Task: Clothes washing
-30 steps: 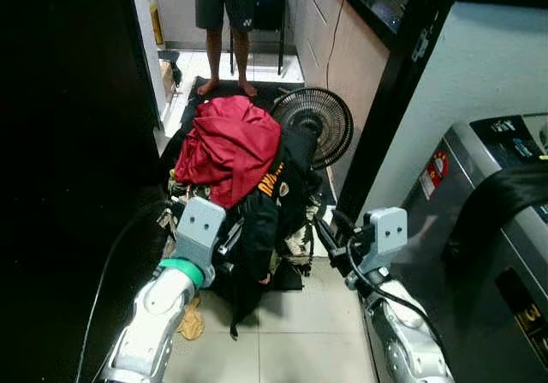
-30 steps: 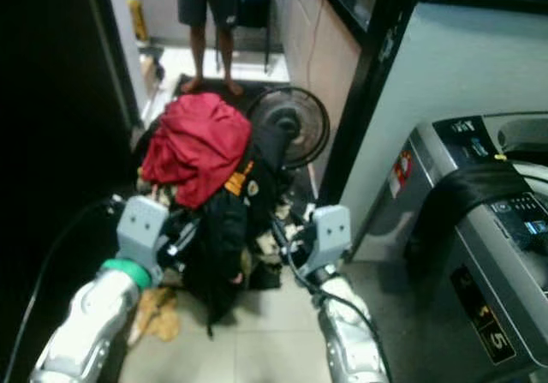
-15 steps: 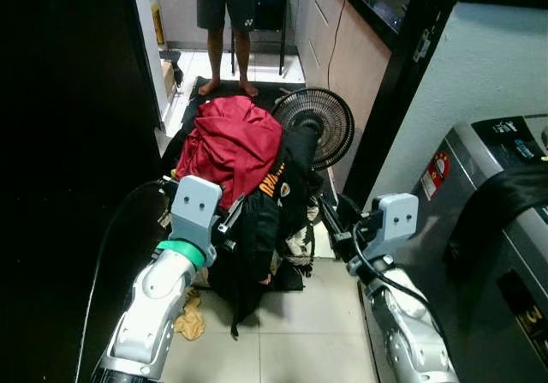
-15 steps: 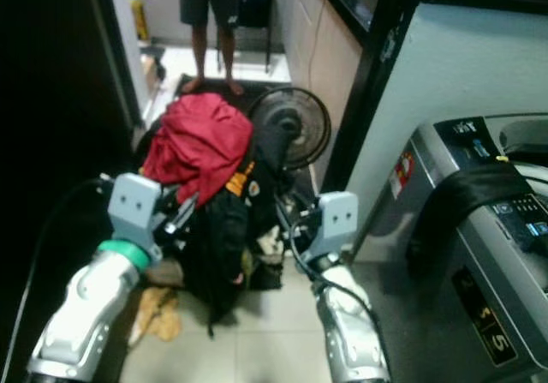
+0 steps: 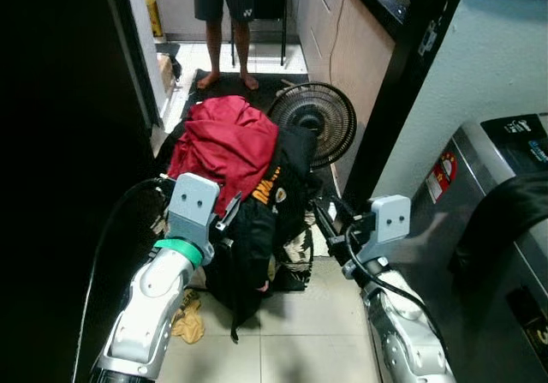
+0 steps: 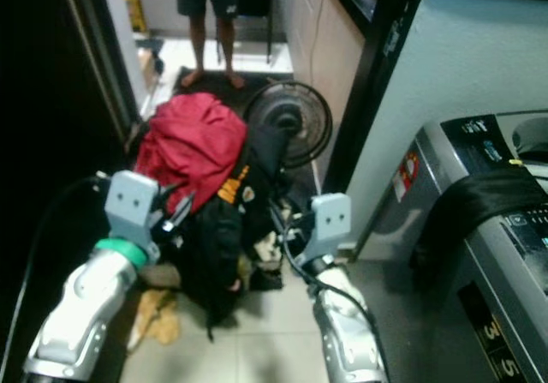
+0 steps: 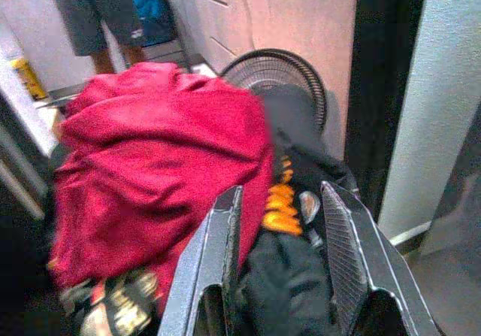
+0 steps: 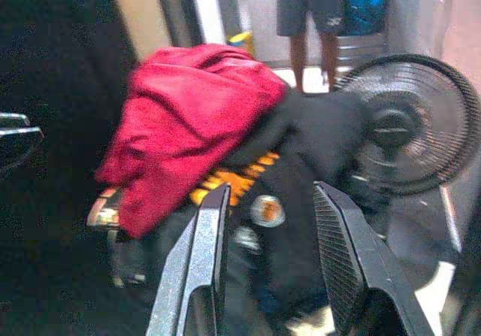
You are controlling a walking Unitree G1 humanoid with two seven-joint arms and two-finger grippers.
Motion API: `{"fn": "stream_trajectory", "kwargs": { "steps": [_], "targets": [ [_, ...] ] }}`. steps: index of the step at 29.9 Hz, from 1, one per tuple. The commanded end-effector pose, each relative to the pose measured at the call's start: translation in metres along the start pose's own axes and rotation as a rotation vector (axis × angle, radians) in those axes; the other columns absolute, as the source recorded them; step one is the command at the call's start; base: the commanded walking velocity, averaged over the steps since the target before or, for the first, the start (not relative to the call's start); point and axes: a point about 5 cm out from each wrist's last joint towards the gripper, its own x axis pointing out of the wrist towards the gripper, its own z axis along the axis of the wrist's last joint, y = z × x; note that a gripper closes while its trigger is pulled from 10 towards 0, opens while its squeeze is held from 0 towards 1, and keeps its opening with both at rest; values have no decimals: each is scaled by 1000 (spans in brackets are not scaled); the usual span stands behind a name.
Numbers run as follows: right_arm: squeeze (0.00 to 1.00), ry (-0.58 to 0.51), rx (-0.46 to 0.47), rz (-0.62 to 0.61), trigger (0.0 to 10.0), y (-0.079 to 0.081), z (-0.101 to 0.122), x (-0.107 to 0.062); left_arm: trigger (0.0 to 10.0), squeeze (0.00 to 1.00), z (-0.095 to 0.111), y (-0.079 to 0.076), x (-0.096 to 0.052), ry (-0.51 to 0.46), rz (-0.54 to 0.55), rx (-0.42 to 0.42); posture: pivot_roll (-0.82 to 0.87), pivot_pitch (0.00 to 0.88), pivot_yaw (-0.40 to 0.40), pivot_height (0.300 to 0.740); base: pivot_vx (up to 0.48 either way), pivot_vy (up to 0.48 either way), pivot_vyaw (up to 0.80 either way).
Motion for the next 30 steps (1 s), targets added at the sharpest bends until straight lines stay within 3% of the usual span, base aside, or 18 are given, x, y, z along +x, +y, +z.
{"fn": "stream_trajectory", "kwargs": {
  "steps": [1, 30],
  "targets": [
    [0, 9, -8, -6, 10000, -1, 0, -2, 10000, 0, -2, -2, -1, 13, -6, 1, -47, 52, 19, 740, 458, 0, 0],
    [0, 20, 6, -15, 10000, -4, 1, -2, 10000, 0, -3, -2, -1, 30, -6, 3, -48, 49, 21, 740, 440, 0, 0]
  ]
}}
